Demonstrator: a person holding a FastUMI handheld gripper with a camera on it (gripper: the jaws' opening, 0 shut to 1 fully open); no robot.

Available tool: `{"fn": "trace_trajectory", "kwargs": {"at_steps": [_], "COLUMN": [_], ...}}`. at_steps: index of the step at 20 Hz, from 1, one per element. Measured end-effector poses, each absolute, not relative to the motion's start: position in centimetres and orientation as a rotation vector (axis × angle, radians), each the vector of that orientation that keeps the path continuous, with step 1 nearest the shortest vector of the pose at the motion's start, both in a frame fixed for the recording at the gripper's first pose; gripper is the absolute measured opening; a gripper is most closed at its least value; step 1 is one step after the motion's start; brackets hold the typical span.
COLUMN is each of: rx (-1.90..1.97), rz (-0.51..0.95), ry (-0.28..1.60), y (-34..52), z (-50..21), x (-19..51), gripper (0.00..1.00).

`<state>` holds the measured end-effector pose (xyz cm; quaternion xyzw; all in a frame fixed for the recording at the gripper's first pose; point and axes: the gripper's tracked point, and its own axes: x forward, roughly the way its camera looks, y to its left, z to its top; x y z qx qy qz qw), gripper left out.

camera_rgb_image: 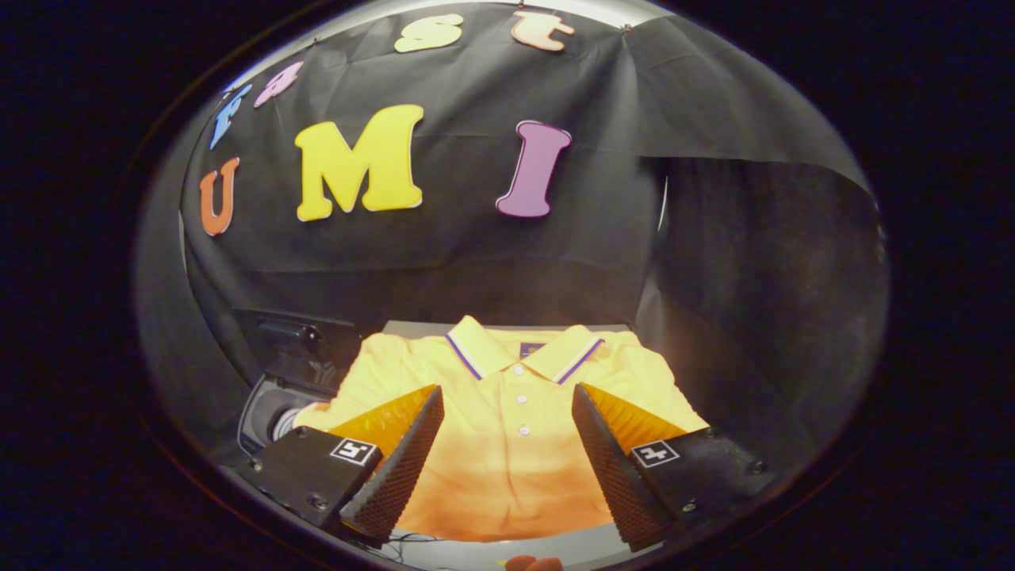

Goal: Put the clothes into the washing machine and then close the washing machine lid.

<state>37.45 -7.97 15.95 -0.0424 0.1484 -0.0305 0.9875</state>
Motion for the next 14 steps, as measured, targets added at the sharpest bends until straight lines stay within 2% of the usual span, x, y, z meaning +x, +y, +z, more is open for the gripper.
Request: {"fn": "trace_trajectory", "kwargs": {"at_steps": [14], "rx": [-0.053], "rz": [-0.048], "ry": [0.508], "y": [-9.7], "z": [10.2], "x": [41.2], "gripper": [1.0]}}
